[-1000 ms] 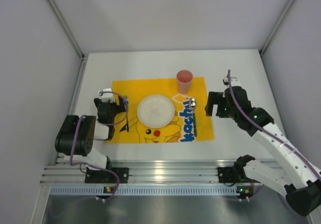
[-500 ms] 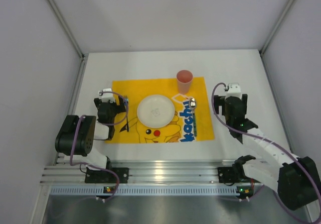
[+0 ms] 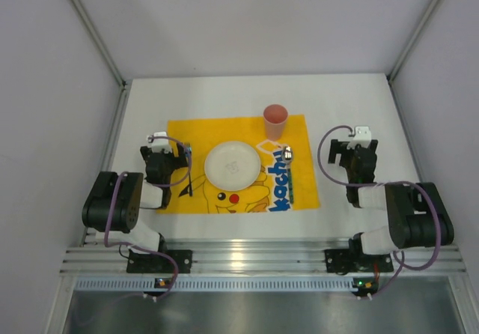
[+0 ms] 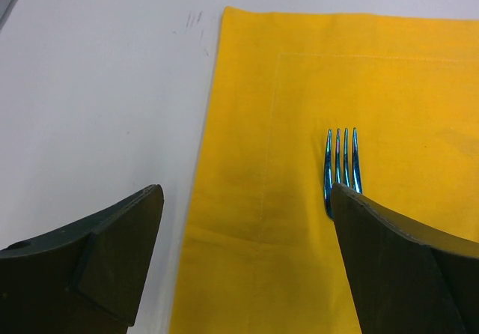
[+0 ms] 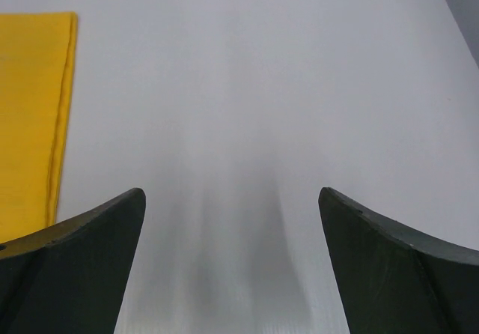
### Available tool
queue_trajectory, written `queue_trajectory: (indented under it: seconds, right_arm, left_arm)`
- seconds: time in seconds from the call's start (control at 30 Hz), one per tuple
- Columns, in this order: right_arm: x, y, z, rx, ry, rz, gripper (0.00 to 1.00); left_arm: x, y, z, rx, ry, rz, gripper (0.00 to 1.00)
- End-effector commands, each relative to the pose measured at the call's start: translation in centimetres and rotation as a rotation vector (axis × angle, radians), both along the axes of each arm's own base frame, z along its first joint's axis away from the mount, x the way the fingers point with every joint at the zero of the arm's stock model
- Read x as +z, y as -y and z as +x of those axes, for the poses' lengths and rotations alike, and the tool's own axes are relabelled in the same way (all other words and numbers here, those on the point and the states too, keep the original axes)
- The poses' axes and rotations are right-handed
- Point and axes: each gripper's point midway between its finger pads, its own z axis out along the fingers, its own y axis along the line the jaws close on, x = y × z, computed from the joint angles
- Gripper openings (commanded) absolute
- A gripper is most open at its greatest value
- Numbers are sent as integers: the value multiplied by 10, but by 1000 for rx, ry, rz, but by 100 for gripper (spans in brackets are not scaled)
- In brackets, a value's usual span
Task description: Set the dinner table for one person
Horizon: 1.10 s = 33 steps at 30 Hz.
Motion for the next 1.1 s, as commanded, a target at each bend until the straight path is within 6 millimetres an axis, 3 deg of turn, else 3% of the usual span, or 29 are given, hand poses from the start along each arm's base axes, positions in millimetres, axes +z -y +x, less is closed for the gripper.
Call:
queue_trajectory:
  seconds: [0.0, 0.13, 1.07]
  right_arm:
    - [46, -4, 13, 59, 259, 75, 100]
    - [45, 5, 14, 4, 255, 69, 100]
    - [45, -4, 16, 53, 243, 64, 100]
  left_arm:
    - [28, -2, 13, 6, 103, 6, 99]
    - [28, -2, 13, 6, 103, 6, 98]
    - [28, -2, 13, 6, 105, 4, 98]
